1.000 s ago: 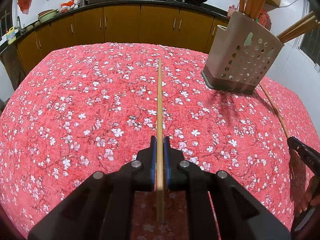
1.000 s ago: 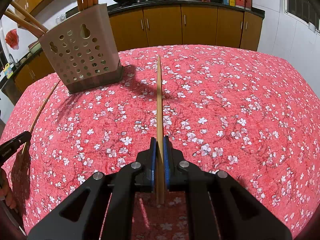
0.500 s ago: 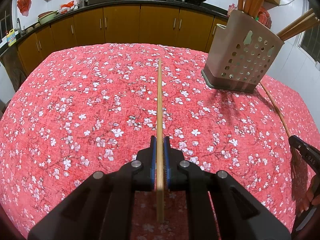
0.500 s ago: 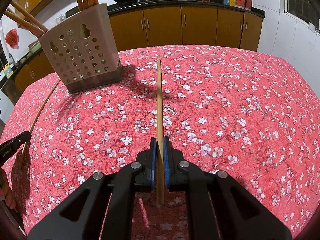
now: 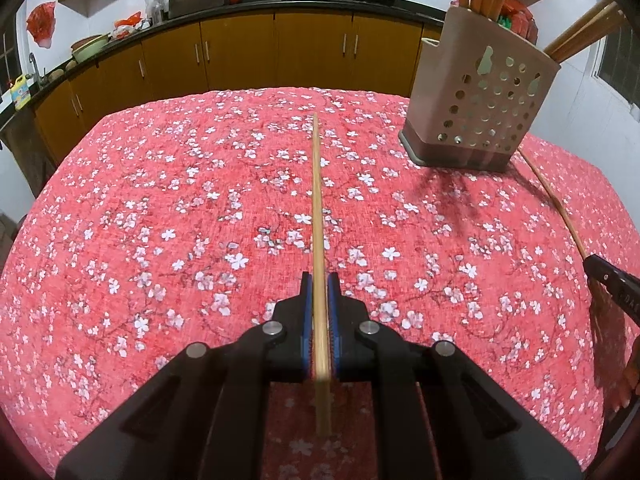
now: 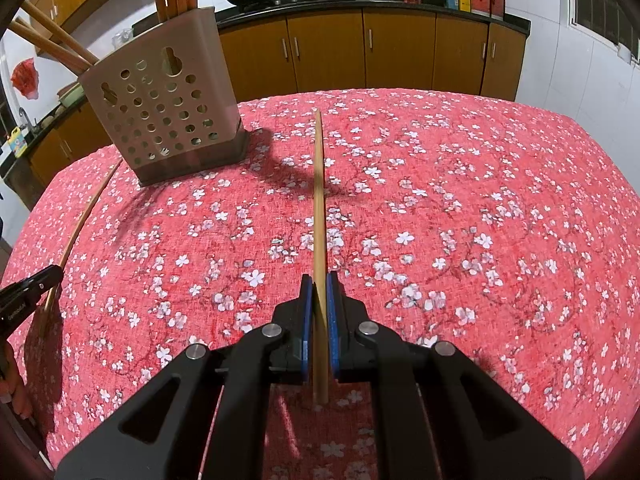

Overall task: Organize utensils
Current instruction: 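Close the right tool on its chopstick while the left tool closes on another, then lift the right tool's chopstick upright over the holder while the left tool lifts its chopstick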

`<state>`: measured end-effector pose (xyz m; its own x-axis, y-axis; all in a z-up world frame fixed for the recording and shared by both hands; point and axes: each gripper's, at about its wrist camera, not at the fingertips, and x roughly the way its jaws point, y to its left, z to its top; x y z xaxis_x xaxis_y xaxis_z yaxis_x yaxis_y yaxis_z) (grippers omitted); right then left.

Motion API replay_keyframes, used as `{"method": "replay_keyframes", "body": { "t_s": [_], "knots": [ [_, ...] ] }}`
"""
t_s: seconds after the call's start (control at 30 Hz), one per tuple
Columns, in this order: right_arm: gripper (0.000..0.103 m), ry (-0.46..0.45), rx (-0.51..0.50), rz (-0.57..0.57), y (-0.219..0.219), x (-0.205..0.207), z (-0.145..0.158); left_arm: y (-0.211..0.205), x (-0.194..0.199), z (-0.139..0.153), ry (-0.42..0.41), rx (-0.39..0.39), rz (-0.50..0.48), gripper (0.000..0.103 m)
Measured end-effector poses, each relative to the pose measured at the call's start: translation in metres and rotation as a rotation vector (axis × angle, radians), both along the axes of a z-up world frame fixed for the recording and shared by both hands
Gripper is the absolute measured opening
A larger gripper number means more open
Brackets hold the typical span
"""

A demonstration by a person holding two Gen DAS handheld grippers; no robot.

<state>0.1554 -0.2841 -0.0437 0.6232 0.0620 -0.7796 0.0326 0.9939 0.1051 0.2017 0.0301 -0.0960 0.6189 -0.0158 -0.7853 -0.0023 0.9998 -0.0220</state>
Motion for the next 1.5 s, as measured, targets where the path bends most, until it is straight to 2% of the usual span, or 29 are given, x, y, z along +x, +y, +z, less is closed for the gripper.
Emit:
{"method": "replay_keyframes", "body": {
  "t_s": [0.33, 0.4, 0.5, 0.93, 1.23, 1.5],
  "knots": [
    [0.008, -0.001, 0.004, 0.001, 0.001, 0.001, 0.000, 0.000, 0.001, 0.000, 0.000, -0.006, -0.003, 0.009],
    [0.008, 0.000, 0.012, 0.005, 0.000, -0.001, 0.001, -0.002, 0.002, 0.000, 0.008, 0.012, -0.025, 0.008],
    [0.008, -0.022, 0.028, -0.003, -0.004, -0.007, 0.011, 0.003, 0.002, 0.007, 0.030, -0.010, -0.027, 0.008],
    [0.007, -0.195, 0.049, -0.025, -0.017, -0.026, 0.079, 0.012, -0.024, 0.072, -0.101, -0.037, -0.059, 0.008],
    [0.007, -0.342, 0.054, -0.022, -0.020, -0.032, 0.130, 0.011, -0.037, 0.129, -0.254, -0.050, -0.082, 0.008],
    [0.007, -0.436, 0.057, 0.015, -0.012, -0.037, 0.162, 0.001, -0.045, 0.165, -0.341, -0.056, -0.126, 0.008]
  ]
}}
